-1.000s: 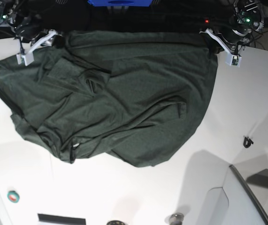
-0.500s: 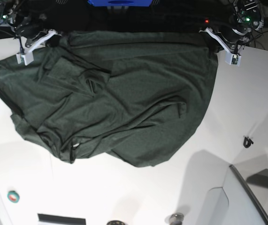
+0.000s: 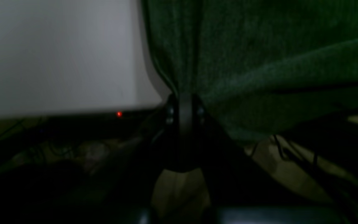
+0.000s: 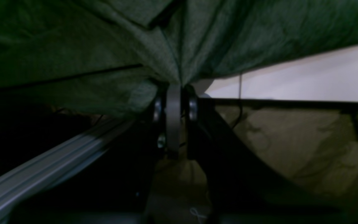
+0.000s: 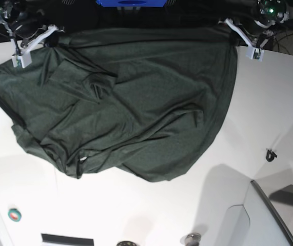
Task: Layout the t-shirt on the table in an organized manner, then fold the t-shirt properly
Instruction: 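Lower the stretched shirt edge toward the table with both grippers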
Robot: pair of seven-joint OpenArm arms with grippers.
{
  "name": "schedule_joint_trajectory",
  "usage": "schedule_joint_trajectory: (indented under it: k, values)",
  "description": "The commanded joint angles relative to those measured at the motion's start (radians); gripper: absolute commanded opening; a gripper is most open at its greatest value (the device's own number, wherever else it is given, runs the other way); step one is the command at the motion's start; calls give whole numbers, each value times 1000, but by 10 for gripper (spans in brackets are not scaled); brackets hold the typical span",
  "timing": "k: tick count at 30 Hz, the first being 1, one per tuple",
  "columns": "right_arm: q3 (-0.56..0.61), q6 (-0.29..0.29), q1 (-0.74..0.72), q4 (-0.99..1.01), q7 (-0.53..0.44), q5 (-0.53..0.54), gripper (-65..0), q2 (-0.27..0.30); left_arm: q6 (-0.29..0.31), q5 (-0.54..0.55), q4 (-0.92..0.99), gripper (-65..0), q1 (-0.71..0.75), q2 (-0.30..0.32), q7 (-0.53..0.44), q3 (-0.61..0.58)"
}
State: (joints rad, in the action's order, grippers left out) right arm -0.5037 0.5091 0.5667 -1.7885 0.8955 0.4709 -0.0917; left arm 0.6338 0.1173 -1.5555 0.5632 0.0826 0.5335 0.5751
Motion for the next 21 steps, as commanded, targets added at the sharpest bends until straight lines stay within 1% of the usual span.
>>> schedule_joint_trajectory:
  k: [1,4,7,15,16,17,19,21]
  values:
    - [-8,0,11,-24,15,12,-630,2,4,9,-33,-650,10,7,-16,6]
    - [-11,0,13,-52,66,12,-630,2,4,9,-70,-650,31,6,-16,6]
    - [-11,0,13,-87,96,12,-630,2,4,9,-112,-650,47,6,-16,6]
    - [-2,-8,-37,-95,109,12,-630,4,4,9,-125,-650,36,6,-13,6]
    - [-2,-10,-46,-96,109,10,-630,4,4,14,-125,-650,33,6,3,6]
    - [-2,-10,-55,-98,115,9,-630,4,4,17,-132,-650,21,9,38,6]
    - [-3,-10,-92,-99,159,9,-630,10,4,17,-165,-650,-16,10,135,6]
    - [-10,-10,-135,-96,198,5,-630,11,4,17,-193,-650,-41,10,184,6]
